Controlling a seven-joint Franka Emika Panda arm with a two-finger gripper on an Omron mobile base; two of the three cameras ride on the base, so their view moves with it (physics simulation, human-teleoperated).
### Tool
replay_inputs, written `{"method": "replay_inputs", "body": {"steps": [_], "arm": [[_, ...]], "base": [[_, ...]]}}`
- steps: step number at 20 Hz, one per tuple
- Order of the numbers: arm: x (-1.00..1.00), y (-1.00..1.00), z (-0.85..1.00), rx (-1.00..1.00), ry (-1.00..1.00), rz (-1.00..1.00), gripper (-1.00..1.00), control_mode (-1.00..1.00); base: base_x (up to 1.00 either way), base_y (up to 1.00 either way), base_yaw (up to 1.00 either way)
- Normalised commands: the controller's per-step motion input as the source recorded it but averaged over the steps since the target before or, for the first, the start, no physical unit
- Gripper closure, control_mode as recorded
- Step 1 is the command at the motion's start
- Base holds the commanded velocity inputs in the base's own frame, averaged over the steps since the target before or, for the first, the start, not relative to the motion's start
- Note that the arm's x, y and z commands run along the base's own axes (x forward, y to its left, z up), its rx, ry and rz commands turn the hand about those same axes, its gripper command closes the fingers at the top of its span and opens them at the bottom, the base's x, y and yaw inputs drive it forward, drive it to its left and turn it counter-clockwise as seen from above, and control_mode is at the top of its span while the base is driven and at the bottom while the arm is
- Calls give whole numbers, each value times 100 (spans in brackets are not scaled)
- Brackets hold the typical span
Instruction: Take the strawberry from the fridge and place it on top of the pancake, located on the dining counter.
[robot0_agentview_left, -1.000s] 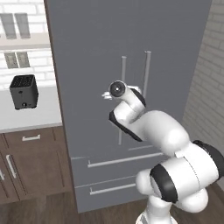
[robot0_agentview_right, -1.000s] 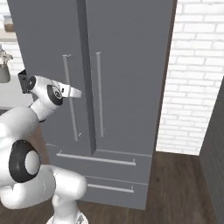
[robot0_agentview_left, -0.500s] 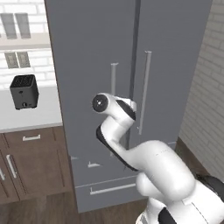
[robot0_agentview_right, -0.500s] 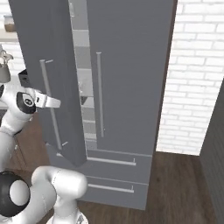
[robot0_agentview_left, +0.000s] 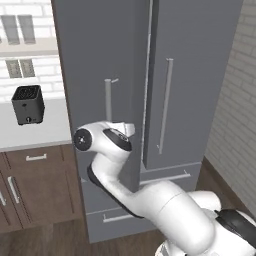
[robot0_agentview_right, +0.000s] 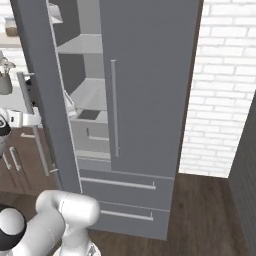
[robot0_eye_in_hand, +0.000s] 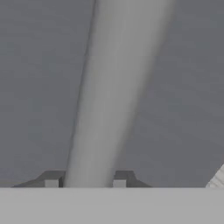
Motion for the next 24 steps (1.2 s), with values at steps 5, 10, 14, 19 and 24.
{"method": "replay_inputs", "body": {"steps": [5,10,14,19,24], "arm": [[0,45,0,-10,0,-9,-100,-100],[0,46,0,-4,0,-11,-100,-100],[-8,46,0,-9,0,-18,-100,-100],[-39,42,4,-10,0,-23,-100,-100],[-69,-34,3,8,0,-6,-100,-100]], "base": [[0,0,0],[0,0,0],[0,0,0],[0,0,0],[0,0,0]]}}
